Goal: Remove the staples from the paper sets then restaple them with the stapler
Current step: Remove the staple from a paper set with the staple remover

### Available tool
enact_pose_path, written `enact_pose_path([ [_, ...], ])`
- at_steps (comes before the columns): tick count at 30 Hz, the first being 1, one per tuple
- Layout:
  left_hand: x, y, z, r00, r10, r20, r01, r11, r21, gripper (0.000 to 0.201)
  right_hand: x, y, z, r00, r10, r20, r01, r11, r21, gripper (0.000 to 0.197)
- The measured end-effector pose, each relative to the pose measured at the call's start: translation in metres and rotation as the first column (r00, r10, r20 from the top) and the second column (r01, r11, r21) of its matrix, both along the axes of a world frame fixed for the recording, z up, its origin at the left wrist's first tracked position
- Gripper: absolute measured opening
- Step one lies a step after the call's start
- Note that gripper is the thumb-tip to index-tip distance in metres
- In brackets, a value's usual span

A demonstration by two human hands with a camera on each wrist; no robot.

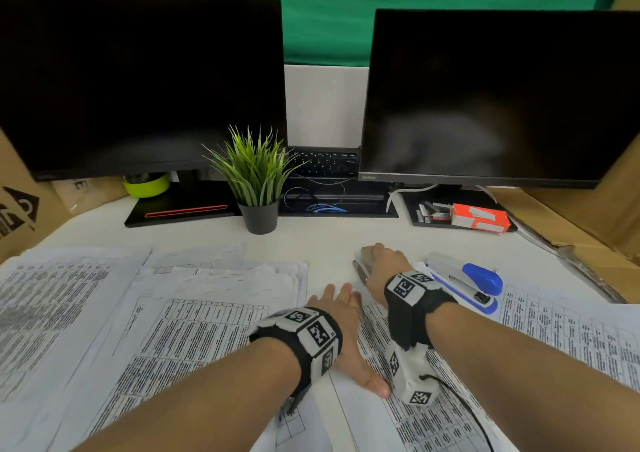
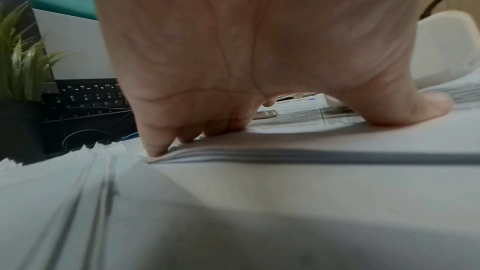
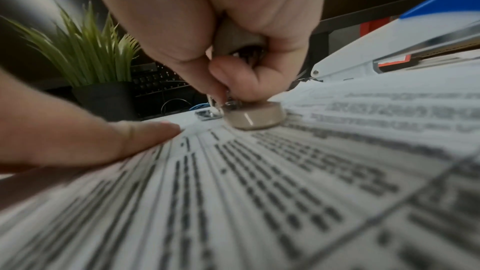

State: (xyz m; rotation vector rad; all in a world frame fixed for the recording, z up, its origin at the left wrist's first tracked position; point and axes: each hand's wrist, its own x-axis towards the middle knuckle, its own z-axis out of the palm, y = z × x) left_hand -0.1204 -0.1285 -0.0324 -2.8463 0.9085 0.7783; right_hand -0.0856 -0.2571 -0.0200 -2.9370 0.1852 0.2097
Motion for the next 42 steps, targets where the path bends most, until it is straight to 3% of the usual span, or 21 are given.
enact_pose_path([
  [6, 0.001, 0.003, -0.009, 0.999, 0.010, 0.042, -0.009, 1.000, -0.023, 0.145, -0.012, -0.017, 0.006, 0.999, 0.053, -0.001, -0.053, 0.997, 0.058, 0.044],
  [11, 0.001, 0.004, -0.009, 0.999, 0.021, 0.040, -0.020, 0.999, -0.039, 0.146, -0.031, -0.018, 0.004, 0.991, 0.117, -0.070, -0.117, 0.993, -0.005, 0.044],
  [19, 0.001, 0.004, -0.008, 0.999, 0.019, 0.033, -0.017, 0.999, -0.037, 0.145, -0.026, -0.009, 0.007, 0.995, 0.075, -0.070, -0.076, 0.997, -0.010, 0.038],
  [30, -0.001, 0.004, -0.004, 1.000, 0.003, 0.022, -0.002, 1.000, -0.030, 0.141, -0.008, 0.007, -0.004, 0.998, -0.037, -0.040, 0.041, 0.993, 0.106, 0.048],
  [34, 0.000, 0.004, -0.004, 1.000, 0.002, 0.015, -0.001, 1.000, -0.030, 0.141, 0.007, 0.012, -0.006, 1.000, -0.002, -0.007, 0.003, 0.997, 0.074, 0.044],
  [42, 0.002, 0.004, -0.009, 0.999, 0.005, 0.038, -0.003, 0.999, -0.053, 0.144, 0.008, 0.007, 0.002, 0.999, -0.015, 0.046, 0.010, 0.994, 0.108, 0.058],
])
